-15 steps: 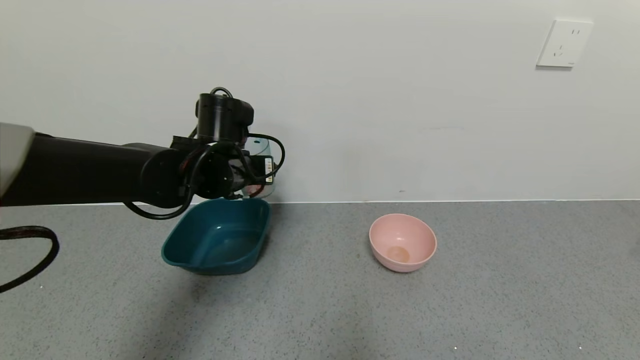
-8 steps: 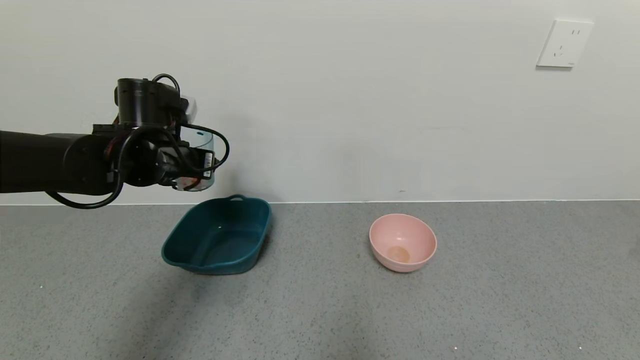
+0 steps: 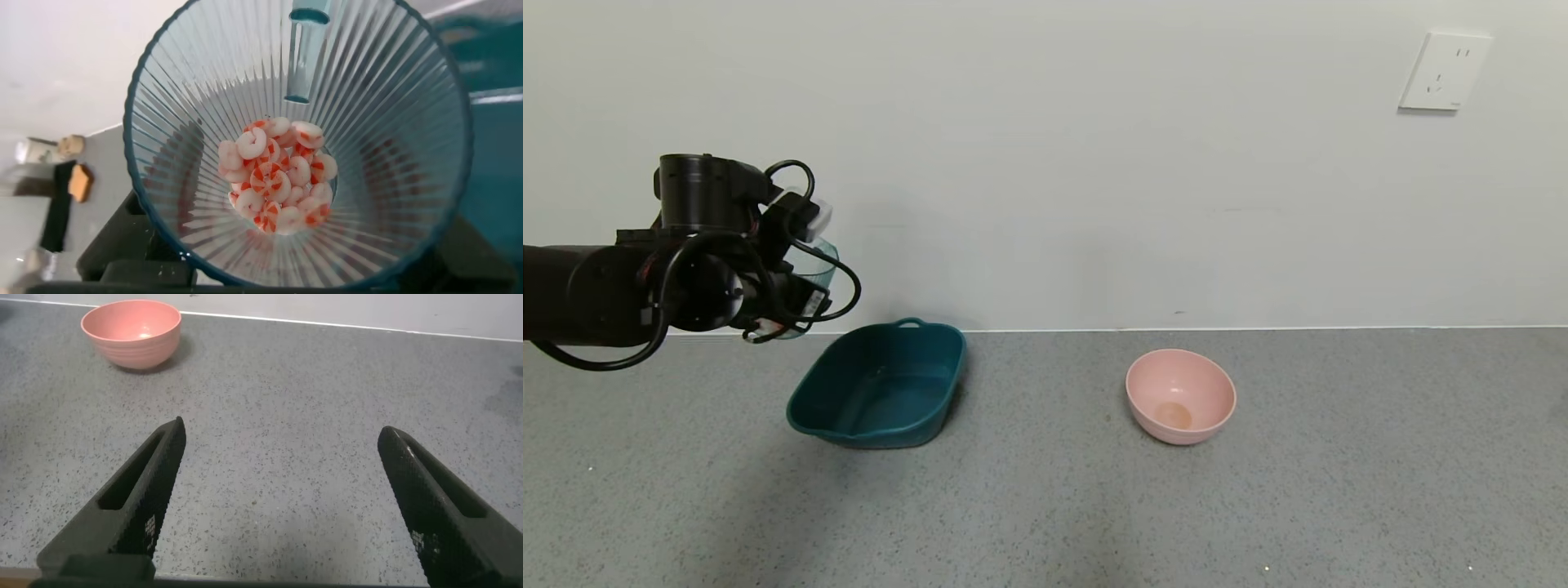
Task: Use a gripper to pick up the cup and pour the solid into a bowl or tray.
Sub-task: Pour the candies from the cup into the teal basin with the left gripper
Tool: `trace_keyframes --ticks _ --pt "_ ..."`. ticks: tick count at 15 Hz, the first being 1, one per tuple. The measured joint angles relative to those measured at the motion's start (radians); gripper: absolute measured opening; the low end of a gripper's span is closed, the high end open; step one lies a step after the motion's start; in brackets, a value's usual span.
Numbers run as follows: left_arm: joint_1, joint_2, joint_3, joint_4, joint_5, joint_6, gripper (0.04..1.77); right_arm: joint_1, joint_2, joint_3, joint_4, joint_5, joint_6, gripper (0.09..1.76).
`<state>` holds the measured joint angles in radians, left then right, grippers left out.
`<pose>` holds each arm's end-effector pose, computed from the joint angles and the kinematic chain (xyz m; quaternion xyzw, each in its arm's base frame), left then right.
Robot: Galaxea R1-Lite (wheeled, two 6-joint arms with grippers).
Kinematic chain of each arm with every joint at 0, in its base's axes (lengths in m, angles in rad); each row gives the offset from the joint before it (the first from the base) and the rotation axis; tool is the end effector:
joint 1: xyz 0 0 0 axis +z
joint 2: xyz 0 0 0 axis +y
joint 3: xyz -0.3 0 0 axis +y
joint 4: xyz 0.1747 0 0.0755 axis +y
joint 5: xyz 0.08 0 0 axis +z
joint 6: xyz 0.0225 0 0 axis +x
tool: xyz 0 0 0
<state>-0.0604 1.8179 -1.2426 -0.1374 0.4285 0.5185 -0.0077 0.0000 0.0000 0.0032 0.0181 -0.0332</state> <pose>0.3519 -0.0119 0.2166 0.2968 0.2495 0.1186 0.9141 -0.0228 0.0006 0.0752 -0.0166 0.0015 0.0052 0.9998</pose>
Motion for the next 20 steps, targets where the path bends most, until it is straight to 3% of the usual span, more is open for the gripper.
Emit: trace_keyframes --ticks 3,6,14,20 --pt "0.01 -0.007 0.101 -0.121 0.006 0.174 1.33 0.0 0.0 0.0 0.0 0.0 0.0 1.71" --pt "0.022 -0.007 0.158 -0.154 0.009 0.336 1.33 0.0 0.0 0.0 0.0 0.0 0.0 1.71" --pt "0.025 0.013 0.171 -0.156 0.007 0.72 1.33 0.0 0.0 0.0 0.0 0.0 0.0 1.71" --pt "-0.019 0.058 0.157 -0.157 0.039 0.98 1.33 0.0 0.0 0.0 0.0 0.0 0.0 1.71"
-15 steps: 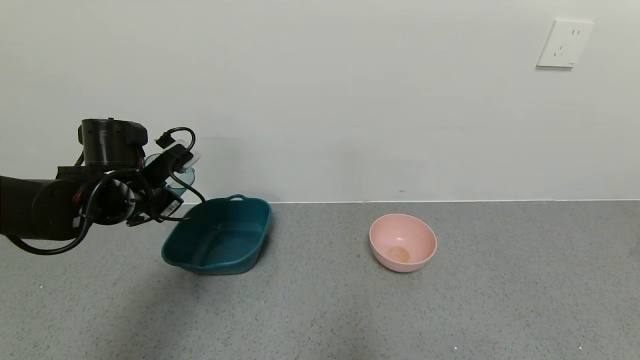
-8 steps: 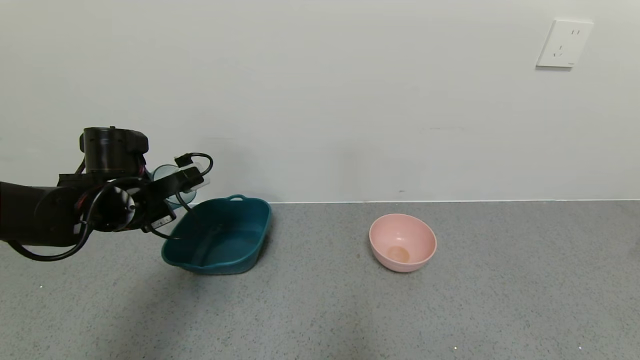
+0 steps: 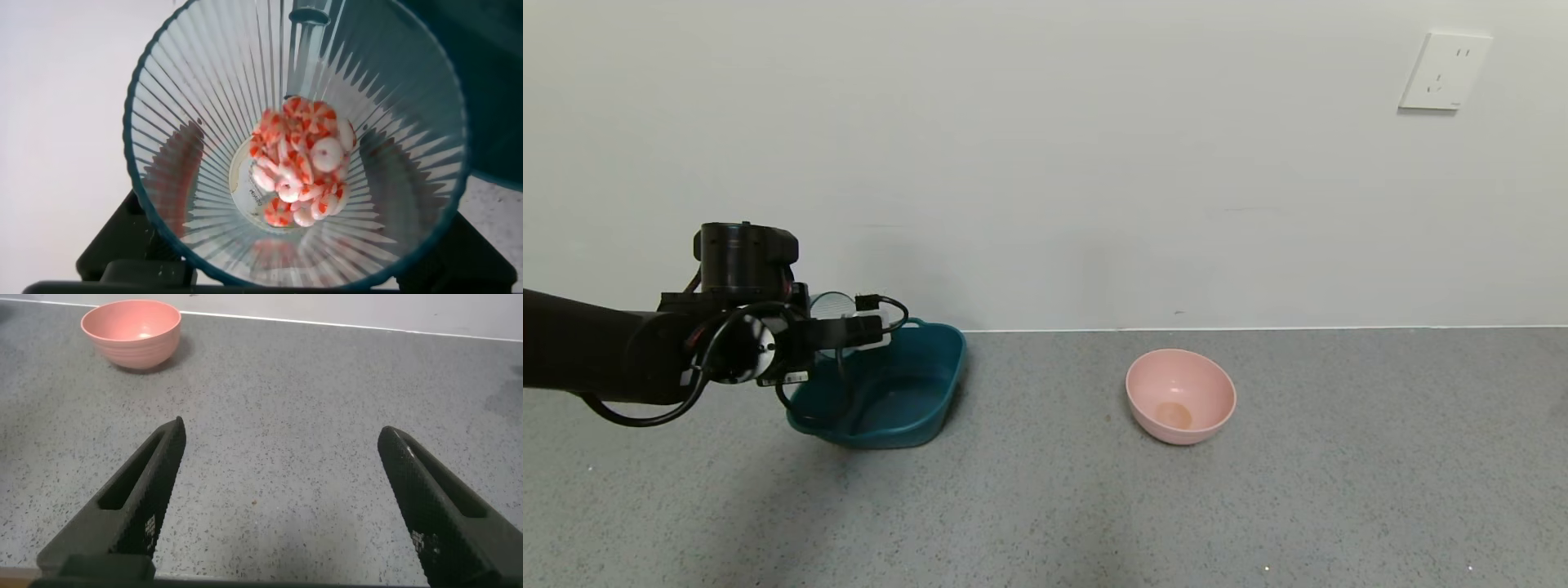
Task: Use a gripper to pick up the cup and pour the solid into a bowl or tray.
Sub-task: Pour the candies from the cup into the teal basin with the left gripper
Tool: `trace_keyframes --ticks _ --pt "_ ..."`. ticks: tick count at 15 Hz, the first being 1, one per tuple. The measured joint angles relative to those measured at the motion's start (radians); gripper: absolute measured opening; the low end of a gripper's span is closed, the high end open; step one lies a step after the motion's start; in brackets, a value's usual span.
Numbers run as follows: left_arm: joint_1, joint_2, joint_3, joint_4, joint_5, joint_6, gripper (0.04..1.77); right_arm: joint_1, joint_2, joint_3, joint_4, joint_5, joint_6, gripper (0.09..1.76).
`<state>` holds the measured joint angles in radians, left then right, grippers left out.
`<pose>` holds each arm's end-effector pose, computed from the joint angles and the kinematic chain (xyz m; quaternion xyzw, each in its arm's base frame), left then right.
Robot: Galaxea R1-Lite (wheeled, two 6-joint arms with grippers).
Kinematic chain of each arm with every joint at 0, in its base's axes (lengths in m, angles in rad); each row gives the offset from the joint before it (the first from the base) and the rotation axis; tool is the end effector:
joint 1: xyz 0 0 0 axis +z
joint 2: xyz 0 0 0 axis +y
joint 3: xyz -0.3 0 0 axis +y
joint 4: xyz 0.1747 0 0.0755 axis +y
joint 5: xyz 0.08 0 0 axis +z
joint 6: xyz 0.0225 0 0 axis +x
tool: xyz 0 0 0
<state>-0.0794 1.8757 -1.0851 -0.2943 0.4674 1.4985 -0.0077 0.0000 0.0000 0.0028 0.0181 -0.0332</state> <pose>0.3543 -0.0180 0.1674 0.6964 0.3004 -0.0242 0.6513 -0.0228 0.0006 0.0752 -0.0166 0.0013 0.0052 0.9998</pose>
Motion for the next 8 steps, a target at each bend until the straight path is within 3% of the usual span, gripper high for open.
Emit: trace_keyframes --ticks 3,6,8 --pt "-0.042 0.023 -0.008 0.0 0.103 0.077 1.33 0.0 0.0 0.0 0.0 0.0 0.0 1.71" --pt "-0.082 0.035 -0.013 0.0 0.263 0.175 1.33 0.0 0.0 0.0 0.0 0.0 0.0 1.71" --pt "-0.105 0.036 -0.017 0.0 0.336 0.246 1.33 0.0 0.0 0.0 0.0 0.0 0.0 1.71"
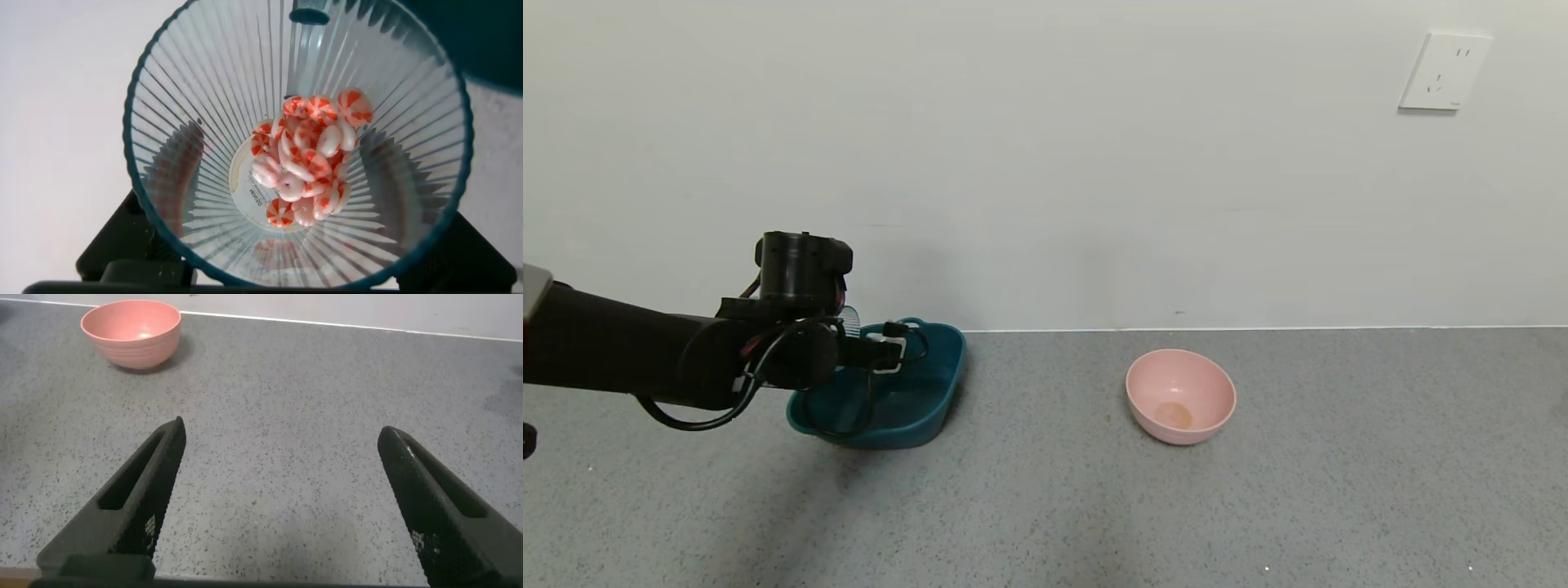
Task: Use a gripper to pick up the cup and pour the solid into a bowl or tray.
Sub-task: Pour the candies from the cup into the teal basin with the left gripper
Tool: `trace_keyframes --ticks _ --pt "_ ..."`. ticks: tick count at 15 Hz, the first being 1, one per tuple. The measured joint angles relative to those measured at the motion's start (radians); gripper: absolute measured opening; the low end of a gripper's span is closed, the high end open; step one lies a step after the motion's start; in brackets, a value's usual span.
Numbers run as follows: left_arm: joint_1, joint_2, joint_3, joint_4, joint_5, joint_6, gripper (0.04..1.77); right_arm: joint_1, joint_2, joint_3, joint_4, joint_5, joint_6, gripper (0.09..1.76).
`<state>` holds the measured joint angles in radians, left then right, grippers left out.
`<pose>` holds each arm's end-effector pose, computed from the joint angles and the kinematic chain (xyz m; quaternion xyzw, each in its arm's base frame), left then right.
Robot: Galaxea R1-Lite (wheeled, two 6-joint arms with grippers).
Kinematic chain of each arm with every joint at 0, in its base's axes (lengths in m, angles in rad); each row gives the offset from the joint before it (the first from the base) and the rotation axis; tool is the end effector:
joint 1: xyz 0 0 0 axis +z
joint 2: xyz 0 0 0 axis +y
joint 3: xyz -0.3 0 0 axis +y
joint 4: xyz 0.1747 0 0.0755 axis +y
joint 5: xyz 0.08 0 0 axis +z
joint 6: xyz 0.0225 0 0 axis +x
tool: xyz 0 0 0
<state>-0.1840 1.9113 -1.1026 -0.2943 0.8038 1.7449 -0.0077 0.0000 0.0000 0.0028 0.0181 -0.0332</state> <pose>0.3556 -0.0497 0.1615 0.7830 0.3699 0.0181 0.4998 -0.0228 0.0006 0.0752 -0.0166 0.0013 0.0052 0.9998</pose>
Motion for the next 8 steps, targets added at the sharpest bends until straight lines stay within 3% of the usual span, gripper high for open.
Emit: trace_keyframes --ticks 8 --pt "-0.07 0.008 -0.015 0.016 0.167 0.224 1.32 0.0 0.0 0.0 0.0 0.0 0.0 1.71"
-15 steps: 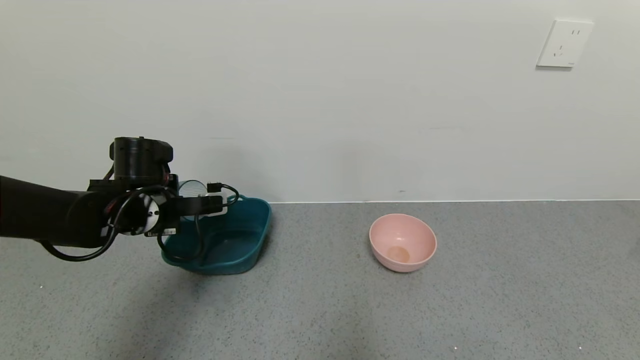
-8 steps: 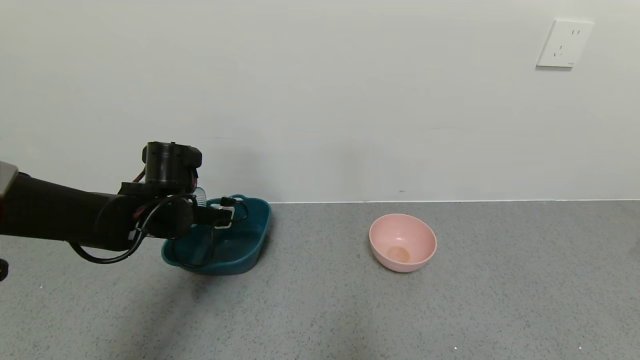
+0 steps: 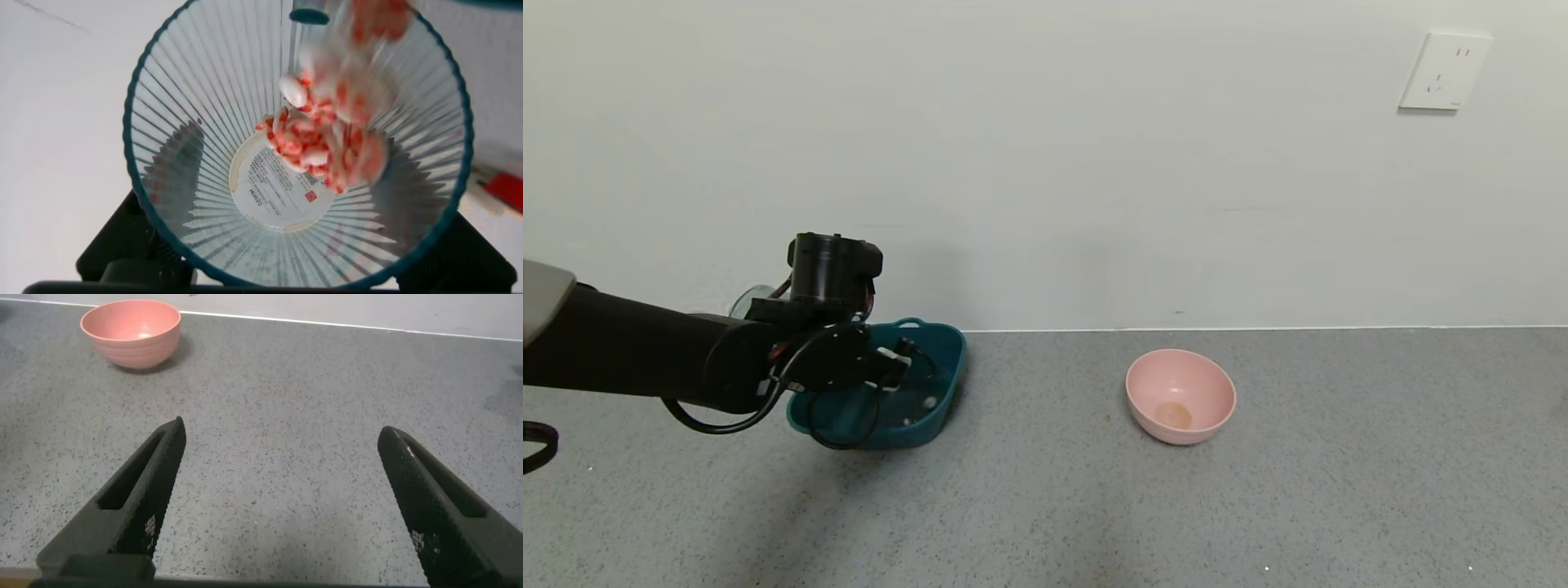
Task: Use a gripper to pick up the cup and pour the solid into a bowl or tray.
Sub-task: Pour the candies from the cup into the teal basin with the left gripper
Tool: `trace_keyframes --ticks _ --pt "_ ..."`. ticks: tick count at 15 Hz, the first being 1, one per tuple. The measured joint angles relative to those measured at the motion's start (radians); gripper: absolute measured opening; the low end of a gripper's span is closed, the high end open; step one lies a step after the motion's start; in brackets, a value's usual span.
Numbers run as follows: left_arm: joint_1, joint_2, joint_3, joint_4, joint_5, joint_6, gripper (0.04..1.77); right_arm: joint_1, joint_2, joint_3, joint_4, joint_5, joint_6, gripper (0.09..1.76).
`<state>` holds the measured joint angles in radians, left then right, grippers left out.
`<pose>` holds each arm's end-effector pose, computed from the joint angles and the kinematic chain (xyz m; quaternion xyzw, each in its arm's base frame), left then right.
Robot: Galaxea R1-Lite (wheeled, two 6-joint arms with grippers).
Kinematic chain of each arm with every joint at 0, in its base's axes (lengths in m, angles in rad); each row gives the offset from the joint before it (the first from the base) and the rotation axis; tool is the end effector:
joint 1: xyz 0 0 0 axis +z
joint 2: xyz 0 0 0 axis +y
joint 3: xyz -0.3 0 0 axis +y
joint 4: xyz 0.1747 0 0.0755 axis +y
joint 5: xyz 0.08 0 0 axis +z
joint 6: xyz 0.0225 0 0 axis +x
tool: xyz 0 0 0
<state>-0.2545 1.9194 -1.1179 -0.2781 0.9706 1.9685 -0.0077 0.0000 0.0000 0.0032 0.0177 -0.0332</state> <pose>0.3517 -0.0723 0.1626 0.8358 0.3991 0.0111 0.3768 -0.0228 0.0006 0.0752 -0.0166 0.0015 0.0050 0.9998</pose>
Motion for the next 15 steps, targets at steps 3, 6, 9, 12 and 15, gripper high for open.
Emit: trace_keyframes --ticks 3,6,9,12,15 --pt "-0.02 0.012 -0.013 0.004 0.03 0.037 1.32 0.0 0.0 0.0 0.0 0.0 0.0 1.71" --pt "-0.036 0.023 -0.024 0.04 0.079 0.061 1.32 0.0 0.0 0.0 0.0 0.0 0.0 1.71" --pt "-0.054 0.029 -0.033 0.063 0.102 0.066 1.32 0.0 0.0 0.0 0.0 0.0 0.0 1.71" --pt "-0.06 0.026 -0.044 0.08 0.115 0.078 1.32 0.0 0.0 0.0 0.0 0.0 0.0 1.71" --pt "-0.068 0.019 -0.044 0.089 0.126 0.078 1.32 0.001 0.0 0.0 0.0 0.0 0.0 1.71"
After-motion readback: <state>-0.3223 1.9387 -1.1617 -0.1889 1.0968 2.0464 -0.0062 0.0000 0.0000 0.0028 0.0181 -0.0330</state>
